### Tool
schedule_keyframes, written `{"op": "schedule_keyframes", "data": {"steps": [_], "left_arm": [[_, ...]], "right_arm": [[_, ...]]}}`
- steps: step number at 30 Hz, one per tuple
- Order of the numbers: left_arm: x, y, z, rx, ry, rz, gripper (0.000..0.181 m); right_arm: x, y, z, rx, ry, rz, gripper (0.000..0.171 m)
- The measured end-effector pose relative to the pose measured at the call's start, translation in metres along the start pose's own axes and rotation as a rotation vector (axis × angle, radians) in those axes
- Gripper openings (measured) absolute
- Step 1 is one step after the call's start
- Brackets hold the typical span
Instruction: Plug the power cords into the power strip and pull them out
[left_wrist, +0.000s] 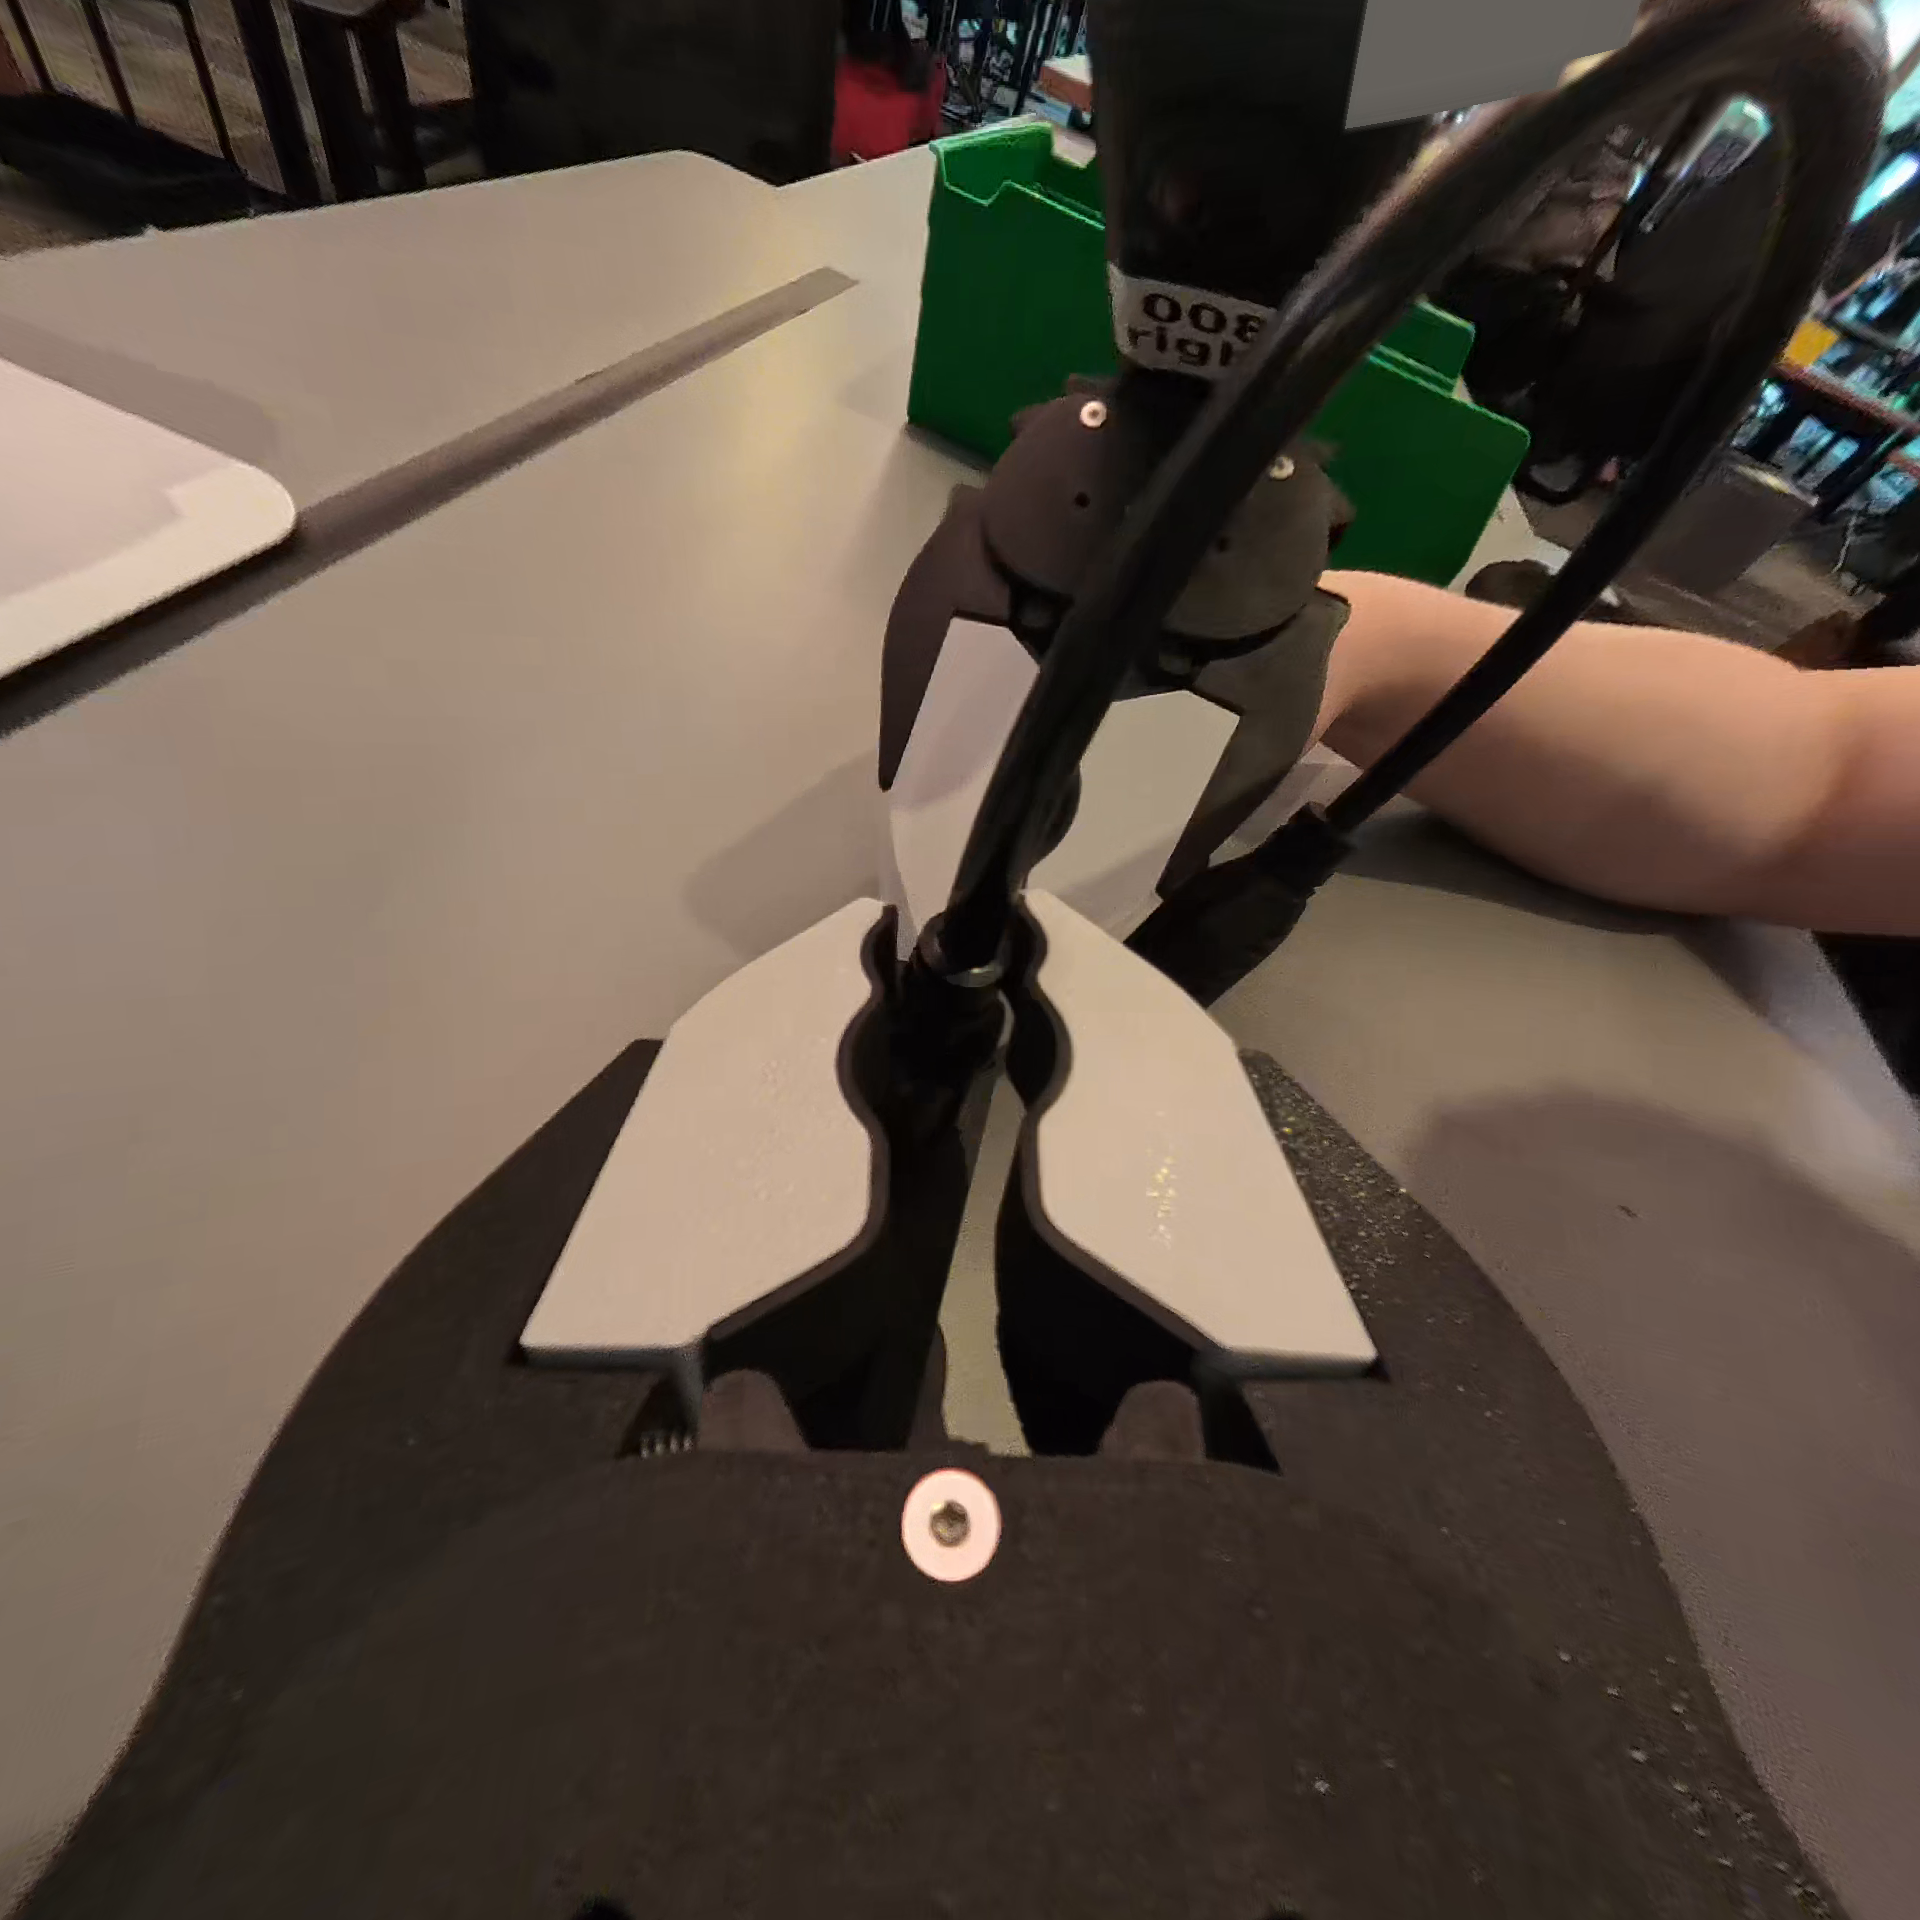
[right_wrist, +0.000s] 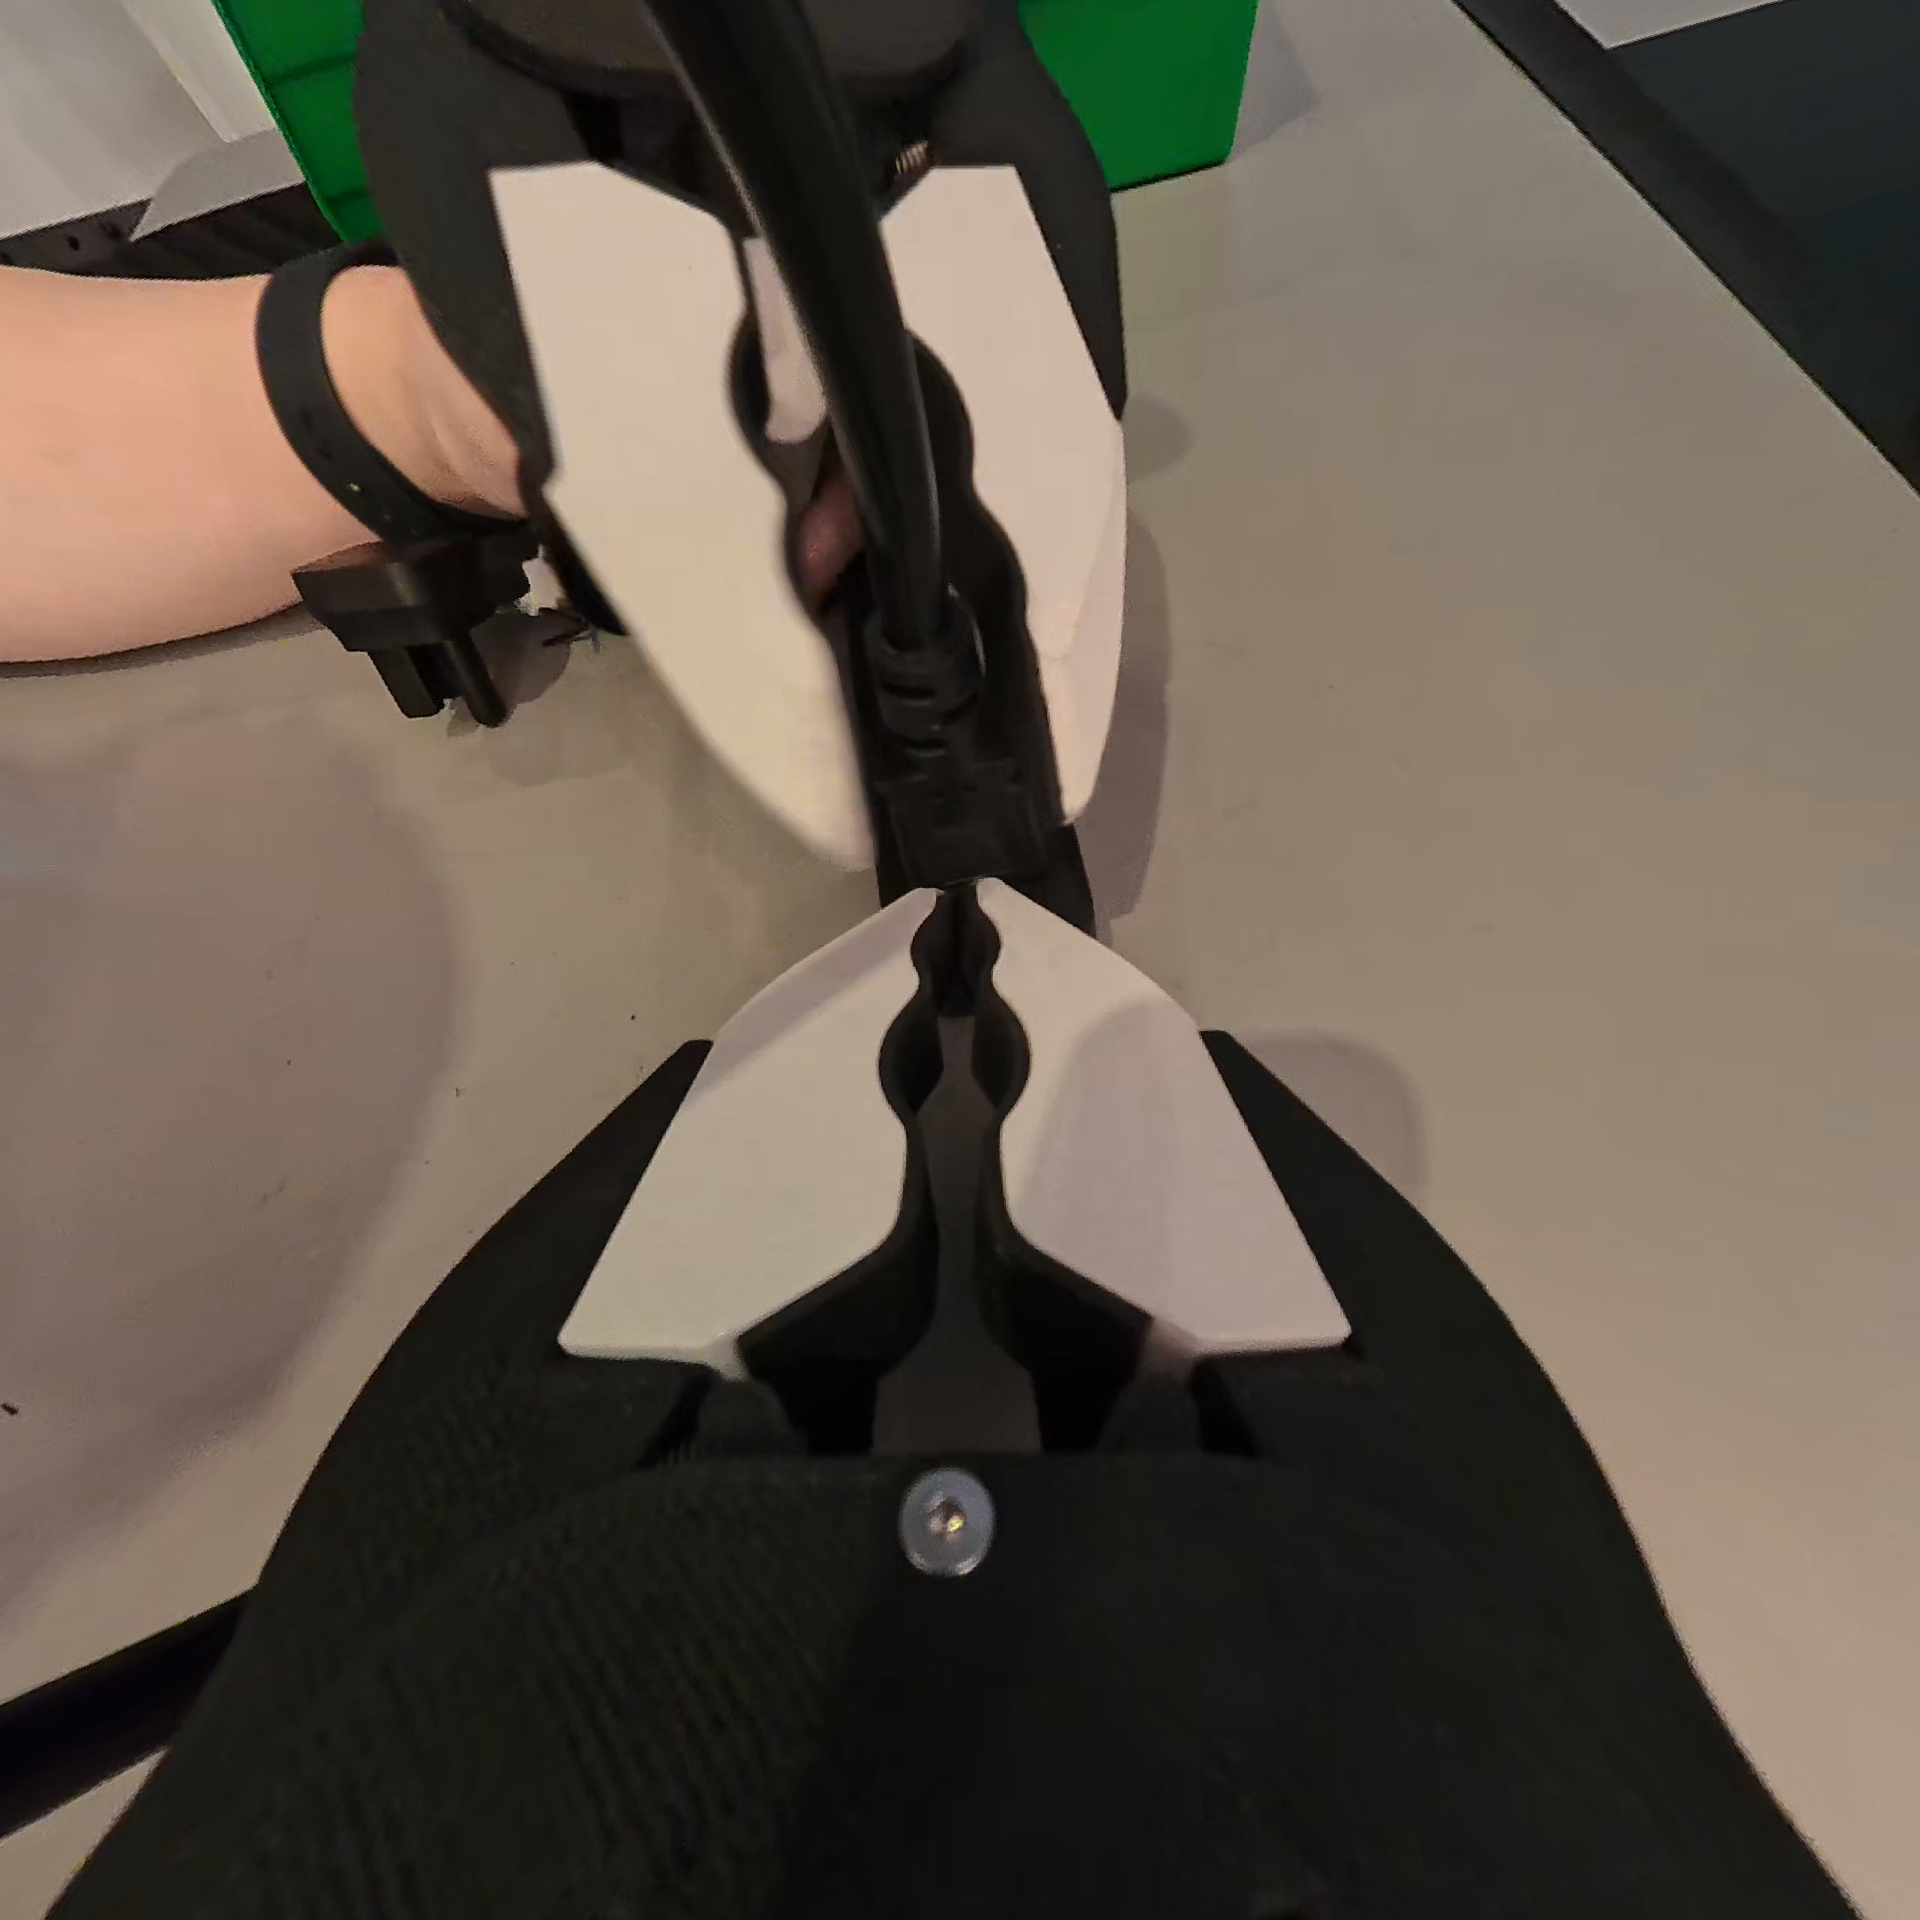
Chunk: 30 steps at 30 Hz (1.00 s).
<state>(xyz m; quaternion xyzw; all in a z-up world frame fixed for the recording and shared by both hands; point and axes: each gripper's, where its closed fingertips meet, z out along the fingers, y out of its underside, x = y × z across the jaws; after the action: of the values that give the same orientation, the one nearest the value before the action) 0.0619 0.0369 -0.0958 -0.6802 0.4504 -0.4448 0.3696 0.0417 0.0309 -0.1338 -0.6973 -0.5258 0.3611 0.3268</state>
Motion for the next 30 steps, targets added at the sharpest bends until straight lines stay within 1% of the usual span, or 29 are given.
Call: {"op": "schedule_keyframes", "data": {"steps": [2, 4, 5, 8, 11, 13, 30], "left_arm": [[-0.0002, 0.0001, -0.0001, -0.01, -0.003, -0.011, 0.019], [-0.0029, -0.0007, -0.0006, -0.012, -0.065, 0.044, 0.017], [-0.0037, -0.0017, -0.0008, 0.002, -0.073, 0.025, 0.016], [-0.0059, -0.0043, -0.0023, 0.045, -0.023, -0.087, 0.017], [-0.0056, -0.0041, -0.0028, 0.045, -0.036, -0.067, 0.016], [-0.0052, -0.0046, -0.0034, 0.05, -0.008, -0.094, 0.016], [-0.0079, -0.0063, -0.0064, 0.07, 0.001, -0.127, 0.016]], "right_arm": [[0.0002, 0.0, 0.0001, 0.0, 0.003, 0.0, 0.006], [0.0011, -0.0002, 0.0007, 0.001, 0.018, 0.01, 0.006], [0.0019, -0.0004, 0.0009, 0.002, 0.028, 0.017, 0.006], [0.0049, -0.0011, 0.0016, 0.003, 0.051, 0.014, 0.008], [0.005, -0.001, 0.0021, 0.002, 0.052, 0.013, 0.008], [0.005, -0.0011, 0.0025, 0.002, 0.054, 0.01, 0.008], [0.0062, -0.0025, 0.0037, 0.008, 0.079, 0.0, 0.008]]}}
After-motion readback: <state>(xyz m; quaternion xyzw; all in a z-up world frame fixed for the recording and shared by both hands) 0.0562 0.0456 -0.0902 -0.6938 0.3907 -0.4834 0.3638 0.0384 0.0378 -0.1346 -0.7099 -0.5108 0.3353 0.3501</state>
